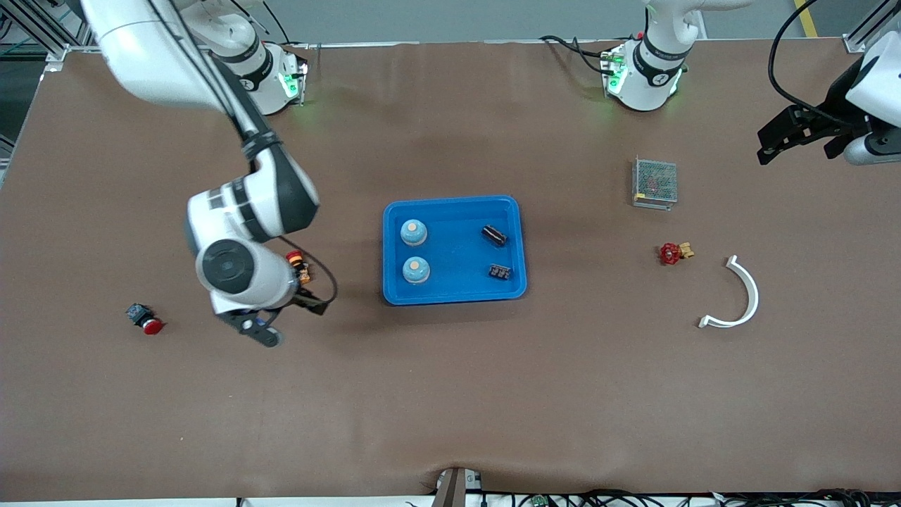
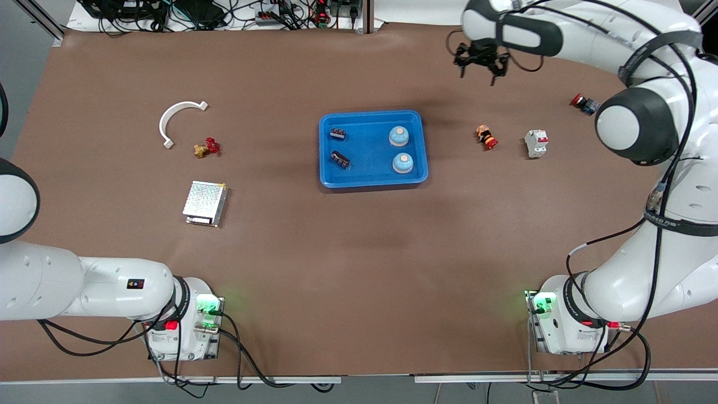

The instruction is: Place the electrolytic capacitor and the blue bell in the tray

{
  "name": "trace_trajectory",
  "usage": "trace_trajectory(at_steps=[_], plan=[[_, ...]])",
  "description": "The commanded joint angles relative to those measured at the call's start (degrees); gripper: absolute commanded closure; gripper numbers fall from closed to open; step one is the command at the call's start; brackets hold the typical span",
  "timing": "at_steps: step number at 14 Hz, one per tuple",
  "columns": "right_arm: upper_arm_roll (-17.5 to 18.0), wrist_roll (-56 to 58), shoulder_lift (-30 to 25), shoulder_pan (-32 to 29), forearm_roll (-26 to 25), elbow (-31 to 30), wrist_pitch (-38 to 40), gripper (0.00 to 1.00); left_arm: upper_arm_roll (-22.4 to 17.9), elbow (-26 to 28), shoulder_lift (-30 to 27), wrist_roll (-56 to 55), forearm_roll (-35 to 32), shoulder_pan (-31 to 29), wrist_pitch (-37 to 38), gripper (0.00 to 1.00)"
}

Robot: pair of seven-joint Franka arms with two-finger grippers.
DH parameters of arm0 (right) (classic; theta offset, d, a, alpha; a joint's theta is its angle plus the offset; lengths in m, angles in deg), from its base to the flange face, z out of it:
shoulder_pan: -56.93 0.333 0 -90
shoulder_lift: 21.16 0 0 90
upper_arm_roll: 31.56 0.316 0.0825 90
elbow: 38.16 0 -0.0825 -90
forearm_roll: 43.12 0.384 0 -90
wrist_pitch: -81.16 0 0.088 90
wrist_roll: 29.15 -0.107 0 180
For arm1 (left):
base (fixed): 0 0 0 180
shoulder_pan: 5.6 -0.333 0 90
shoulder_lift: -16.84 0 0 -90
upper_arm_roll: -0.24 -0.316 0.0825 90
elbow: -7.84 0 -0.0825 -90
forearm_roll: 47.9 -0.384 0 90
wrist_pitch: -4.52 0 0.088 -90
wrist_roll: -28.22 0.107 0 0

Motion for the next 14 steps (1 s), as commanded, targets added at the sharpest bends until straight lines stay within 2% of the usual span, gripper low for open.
trace_trajectory(at_steps=[1, 4, 8, 12, 14], plan=[[1.06, 9.69, -0.65, -4.99, 0.10, -1.05, 0.29, 0.00, -0.30, -1.22, -0.50, 1.00, 1.12, -0.42, 0.83, 0.00], [1.06, 21.03, -1.96, -9.21, 0.01, -1.76, 1.34, 0.00, -0.30, -1.05, -0.15, 0.83, 1.12, -0.42, 0.75, 0.00], [1.23, 34.31, -6.79, -14.05, 0.19, -1.76, 4.32, 0.00, 0.05, -0.78, 1.26, 0.65, 1.03, 0.02, 0.22, 0.00], [1.23, 36.80, -14.08, -15.37, 0.72, -2.89, 8.02, 0.00, 0.22, -0.34, 0.81, 0.92, 1.03, -0.24, 0.74, 0.00], [1.23, 36.80, -18.82, -15.46, 0.72, -6.05, 7.94, 0.00, 0.31, 0.01, 0.73, 0.92, 1.03, -0.16, 0.74, 0.00]])
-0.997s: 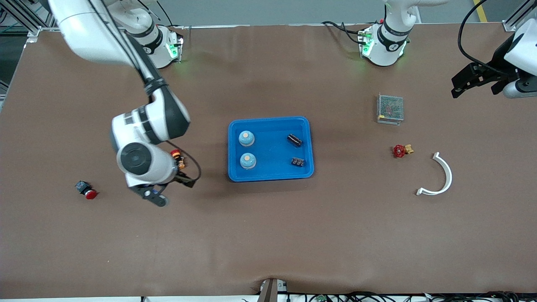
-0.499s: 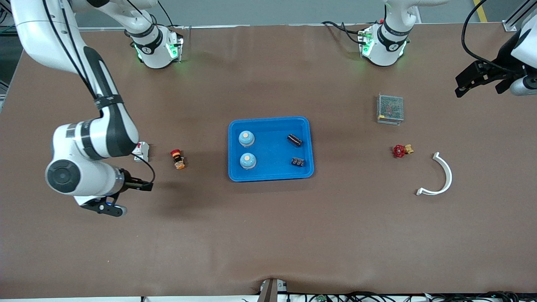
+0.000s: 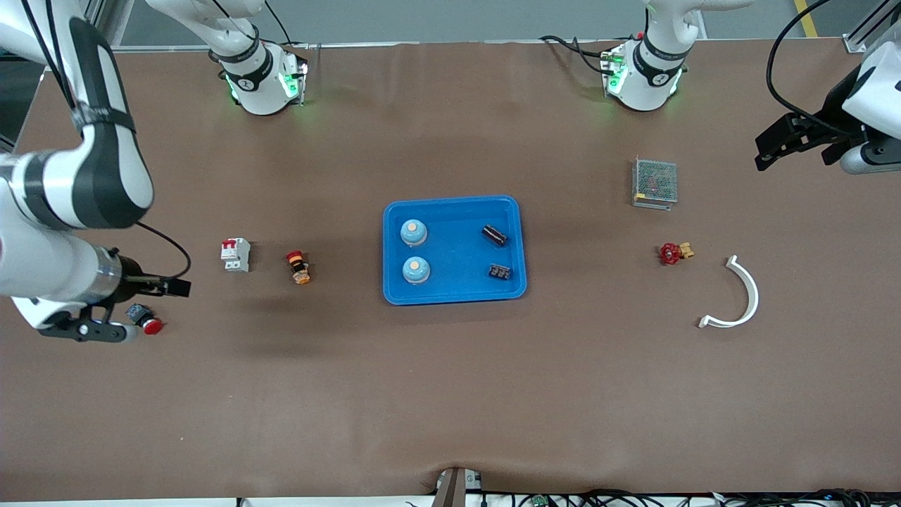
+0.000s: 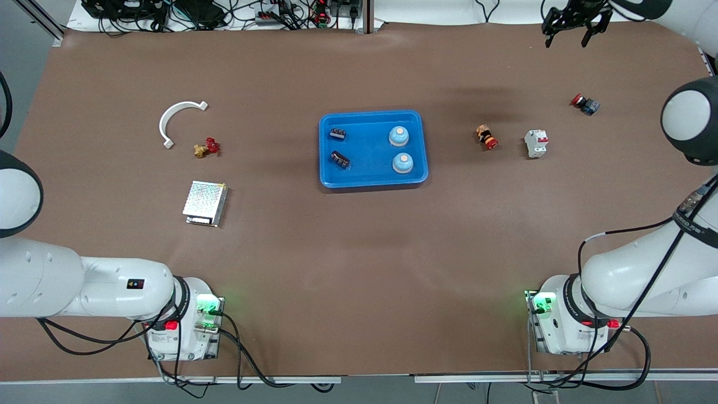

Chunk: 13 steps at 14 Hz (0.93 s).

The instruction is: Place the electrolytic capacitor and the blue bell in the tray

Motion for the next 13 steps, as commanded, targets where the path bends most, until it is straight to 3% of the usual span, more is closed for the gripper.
trace_trajectory(at_steps=[1, 7, 13], plan=[[0.99, 0.63, -8.10, -0.93, 0.65, -6.46, -0.27, 0.00, 0.18, 0.59, -0.86, 1.00, 1.12, -0.11, 0.69, 0.00], [1.34, -0.33, -17.34, -1.90, 0.74, -6.39, 3.42, 0.00, 0.18, 0.59, -0.95, 1.00, 1.03, 0.06, 0.69, 0.00], [0.73, 3.43, -18.58, -4.45, 0.92, 0.29, 10.19, 0.00, 0.01, 0.59, -0.86, 1.18, 0.86, -0.46, 0.51, 0.00]])
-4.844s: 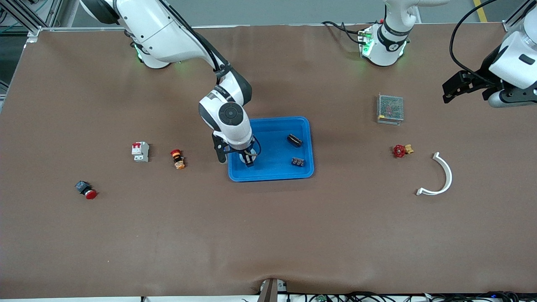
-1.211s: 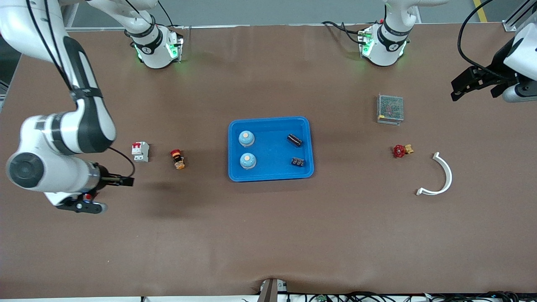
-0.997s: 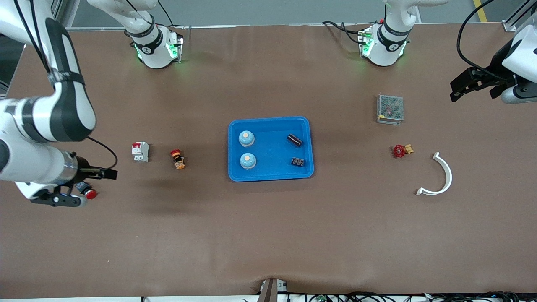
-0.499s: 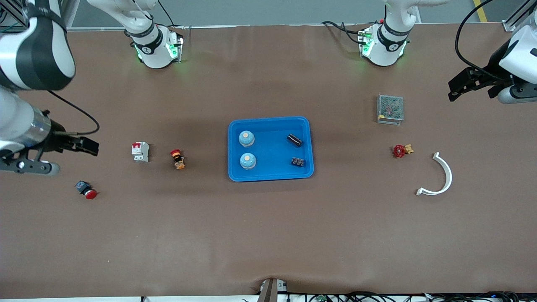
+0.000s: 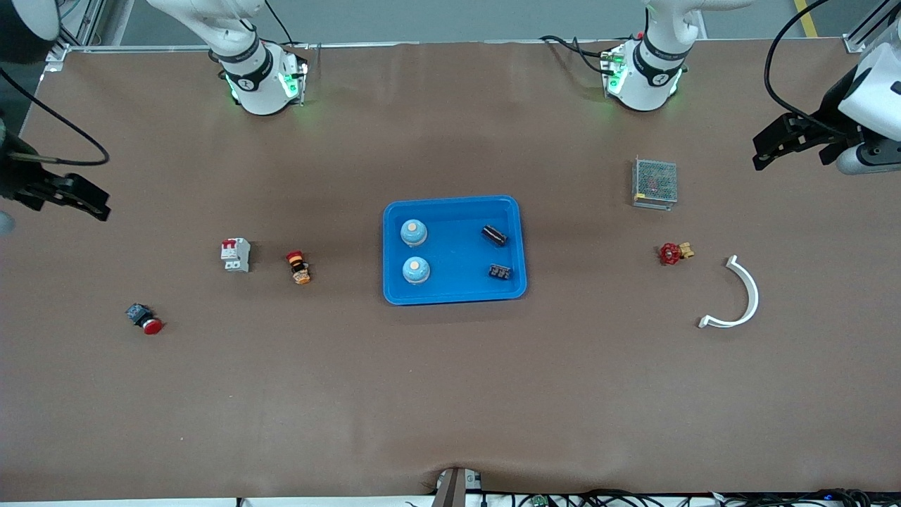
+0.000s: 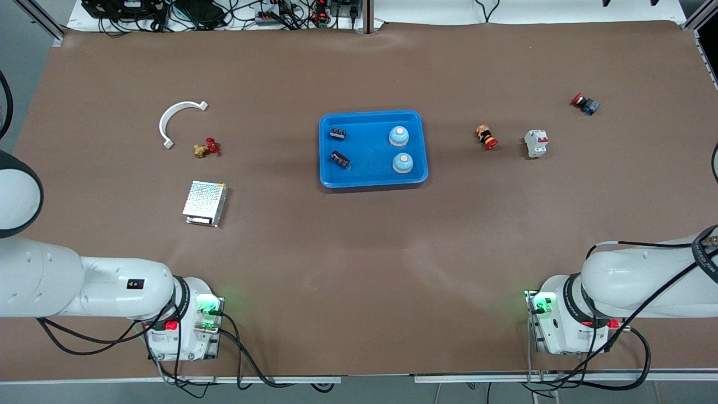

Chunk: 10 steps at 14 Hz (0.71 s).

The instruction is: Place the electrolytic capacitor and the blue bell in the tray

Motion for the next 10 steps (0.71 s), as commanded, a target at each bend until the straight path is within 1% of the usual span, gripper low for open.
trace_trajectory(at_steps=[1, 2, 3, 4, 5, 7, 8, 10], plan=[[0.05, 3.66, -0.82, -1.63, 1.05, 1.37, 1.00, 0.00, -0.13, 0.40, -0.84, 1.18, 0.85, -0.44, 0.36, 0.00], [-0.65, 4.72, -1.08, -2.16, 2.97, 1.37, 1.08, 0.00, -0.13, 0.40, -0.84, 1.18, 0.85, -0.44, 0.36, 0.00], [-2.66, 5.60, -1.61, -2.25, 5.07, 1.37, 1.26, 0.00, -0.13, 0.40, -0.84, 1.18, 0.77, -0.44, 0.36, 0.00], [-5.03, 7.26, -2.31, -1.82, 5.97, 1.29, 1.26, 0.00, -0.05, 0.49, -0.84, 1.18, 0.68, -0.44, 0.36, 0.00], [-6.10, 8.85, -2.58, -1.72, 6.67, 1.29, 1.34, 0.00, -0.05, 0.92, -0.84, 1.18, 0.59, -0.35, 0.36, 0.00], [-7.07, 9.39, -3.02, -1.72, 7.20, 1.29, 2.92, 0.00, -0.05, 1.19, -0.84, 1.18, 0.50, -0.35, 0.36, 0.00], [-7.42, 9.39, -4.15, -1.64, 7.12, 1.20, 2.93, 0.00, -0.05, 1.19, -0.84, 1.18, 0.50, -0.35, 0.45, 0.00], [-7.69, 9.39, -4.78, -1.64, 7.21, 1.20, 3.28, 0.00, 0.04, 1.37, -0.84, 1.18, 0.50, -0.26, 0.45, 0.00]])
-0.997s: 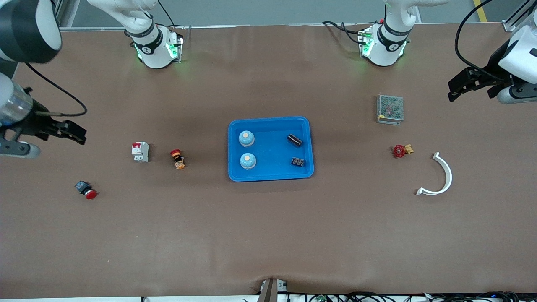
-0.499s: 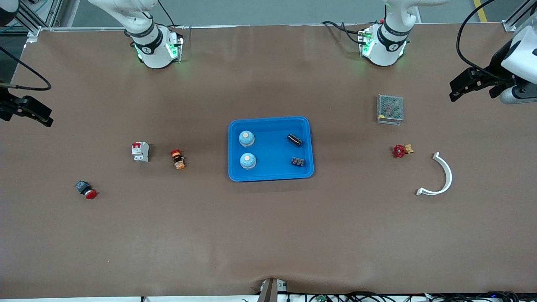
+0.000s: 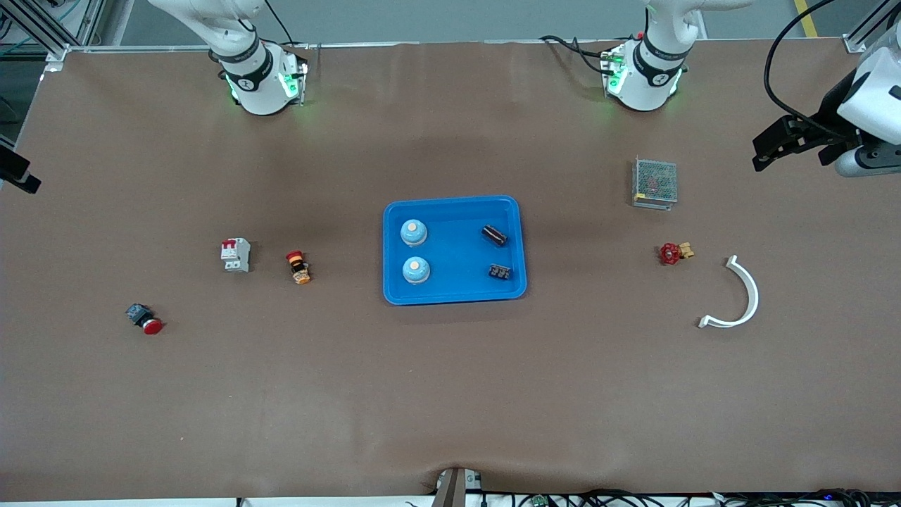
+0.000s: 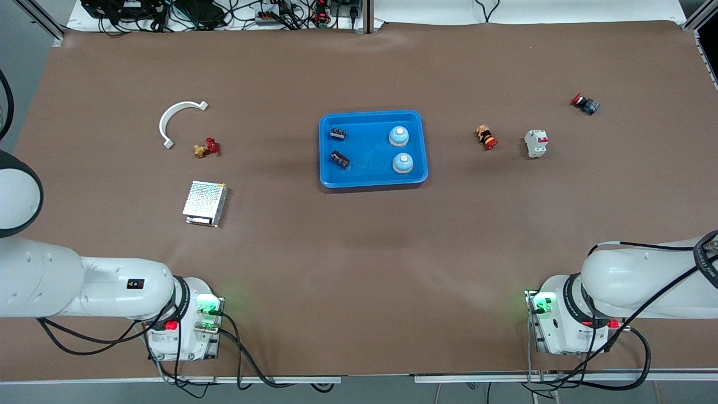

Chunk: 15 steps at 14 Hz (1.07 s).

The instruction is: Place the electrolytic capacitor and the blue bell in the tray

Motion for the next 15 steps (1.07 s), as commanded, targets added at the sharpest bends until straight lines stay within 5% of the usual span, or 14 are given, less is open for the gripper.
trace_trajectory(at_steps=[1, 15], plan=[[-0.18, 0.61, -1.68, -0.23, 1.23, -0.12, 1.08, 0.00, 0.00, 0.84, -0.84, 1.18, 0.50, -0.26, 0.44, 0.00], [-2.98, -4.13, -1.68, 5.03, 2.90, -0.56, -0.77, 0.00, 0.17, 0.58, -0.76, 1.18, 0.50, 0.18, 0.97, 0.00]])
